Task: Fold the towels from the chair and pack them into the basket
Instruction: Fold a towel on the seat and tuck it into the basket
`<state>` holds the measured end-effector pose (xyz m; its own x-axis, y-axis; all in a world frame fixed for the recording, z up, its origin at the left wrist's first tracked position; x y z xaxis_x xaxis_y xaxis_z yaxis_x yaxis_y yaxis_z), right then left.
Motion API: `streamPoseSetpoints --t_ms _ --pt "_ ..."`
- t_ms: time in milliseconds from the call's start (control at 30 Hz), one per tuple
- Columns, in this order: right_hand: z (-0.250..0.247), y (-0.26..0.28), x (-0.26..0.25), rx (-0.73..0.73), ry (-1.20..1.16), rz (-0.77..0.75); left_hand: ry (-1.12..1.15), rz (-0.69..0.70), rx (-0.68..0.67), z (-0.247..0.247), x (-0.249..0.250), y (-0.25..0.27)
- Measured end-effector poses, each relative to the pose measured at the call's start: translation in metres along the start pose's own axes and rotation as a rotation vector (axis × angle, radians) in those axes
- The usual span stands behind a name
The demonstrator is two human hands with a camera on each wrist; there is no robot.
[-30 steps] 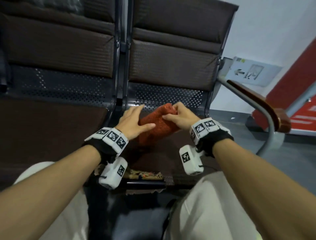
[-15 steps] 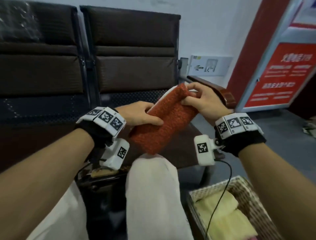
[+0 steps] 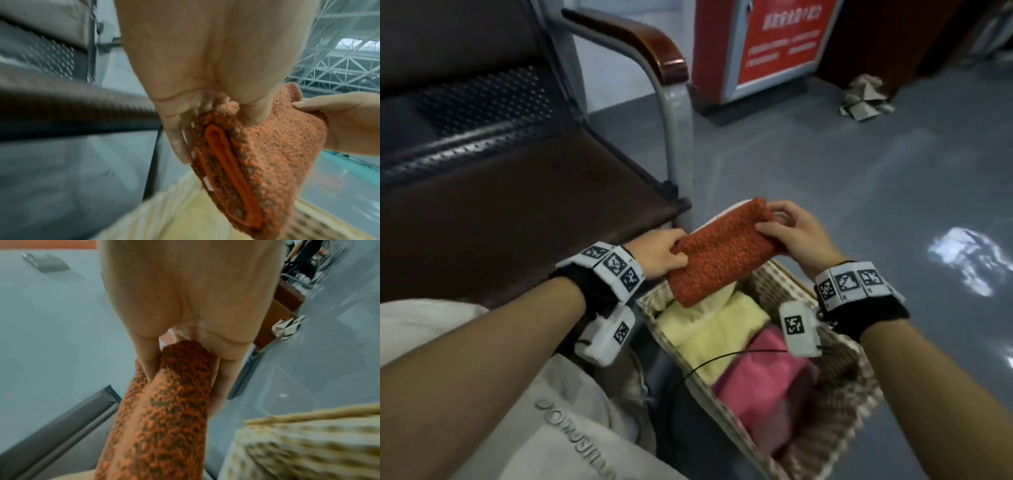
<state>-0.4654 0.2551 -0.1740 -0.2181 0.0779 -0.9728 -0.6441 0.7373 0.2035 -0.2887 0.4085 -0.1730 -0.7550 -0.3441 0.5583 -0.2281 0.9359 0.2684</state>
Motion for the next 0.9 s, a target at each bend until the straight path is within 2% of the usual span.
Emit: streamPoseSetpoints --t_ms 167,267,367,433,533,700,800,900 --pt "-0.032 0.027 0.075 0.005 0.152 0.144 0.006 0.006 -0.212 0.094 -0.009 -0.025" --pt "-0.039 0.042 0.113 -0.027 0.317 0.248 -0.042 -0.02 -0.443 0.143 -0.012 -0.021" --pt "-0.04 0.047 0.136 -0.114 0.569 0.351 -0.096 0.003 -0.683 0.172 -0.008 -0.012" --pt "-0.039 0.048 0.141 -0.11 0.625 0.392 -0.118 0.027 -0.733 0.174 -0.002 -0.009" --pt "-0.041 0.049 0.138 -0.087 0.661 0.415 -0.12 0.05 -0.712 0.165 0.004 -0.008" --pt "-0.058 0.062 0.129 -0.158 0.872 0.436 -0.021 -0.021 -0.523 0.145 0.008 0.0" --pt "-0.063 0.075 0.14 -0.115 0.988 0.445 0.055 -0.019 -0.418 0.142 0.016 0.007" --pt "-0.055 0.093 0.154 -0.067 1.067 0.441 0.066 -0.014 -0.393 0.149 0.027 0.021"
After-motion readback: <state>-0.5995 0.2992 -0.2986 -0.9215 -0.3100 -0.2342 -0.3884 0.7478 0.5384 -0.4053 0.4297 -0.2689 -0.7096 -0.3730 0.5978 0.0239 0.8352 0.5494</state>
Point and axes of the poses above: each hand's wrist, its own y-axis away from the middle knuckle, its own z-axis out of the palm, x = y × z, the point moved 1 cm from there along -y, towards the middle knuckle, and after that the axes turned 4 degrees about z, right-handed, at the moved point
